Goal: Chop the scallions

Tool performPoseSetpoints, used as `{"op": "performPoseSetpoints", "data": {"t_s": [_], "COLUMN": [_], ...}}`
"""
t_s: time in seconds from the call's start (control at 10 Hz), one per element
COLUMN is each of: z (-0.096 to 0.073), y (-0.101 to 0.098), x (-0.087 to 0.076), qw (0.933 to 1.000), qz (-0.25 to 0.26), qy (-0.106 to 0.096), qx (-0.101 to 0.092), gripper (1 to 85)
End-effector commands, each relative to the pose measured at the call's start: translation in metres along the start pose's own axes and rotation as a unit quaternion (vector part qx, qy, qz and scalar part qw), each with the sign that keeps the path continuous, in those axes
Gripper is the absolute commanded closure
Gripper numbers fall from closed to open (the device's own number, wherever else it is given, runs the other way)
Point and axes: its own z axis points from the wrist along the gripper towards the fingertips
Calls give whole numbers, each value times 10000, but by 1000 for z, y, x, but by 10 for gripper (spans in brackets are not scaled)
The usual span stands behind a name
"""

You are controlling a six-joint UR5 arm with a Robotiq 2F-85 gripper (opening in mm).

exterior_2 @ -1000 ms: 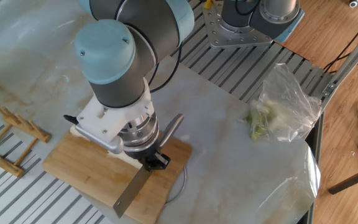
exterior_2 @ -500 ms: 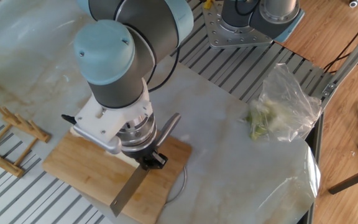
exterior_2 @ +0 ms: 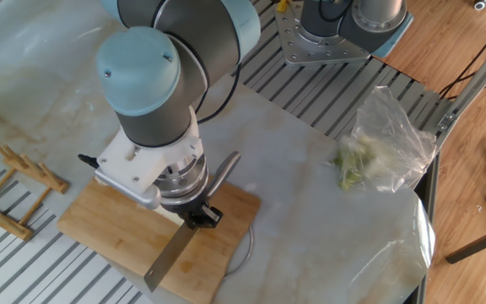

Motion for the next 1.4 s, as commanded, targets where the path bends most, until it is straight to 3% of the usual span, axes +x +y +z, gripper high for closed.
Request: {"op": "performPoseSetpoints", "data": {"t_s": [0.0, 0.8, 1.3], "z": [-3, -2, -2], "y": [-4, -12, -7], "x": [-3, -3, -3], "qw": [10000, 9999, 9999], "qz": [27, 73, 112], "qy": [7, 34, 39], "qx": [-31, 74, -19], "gripper": [843, 843, 843]}}
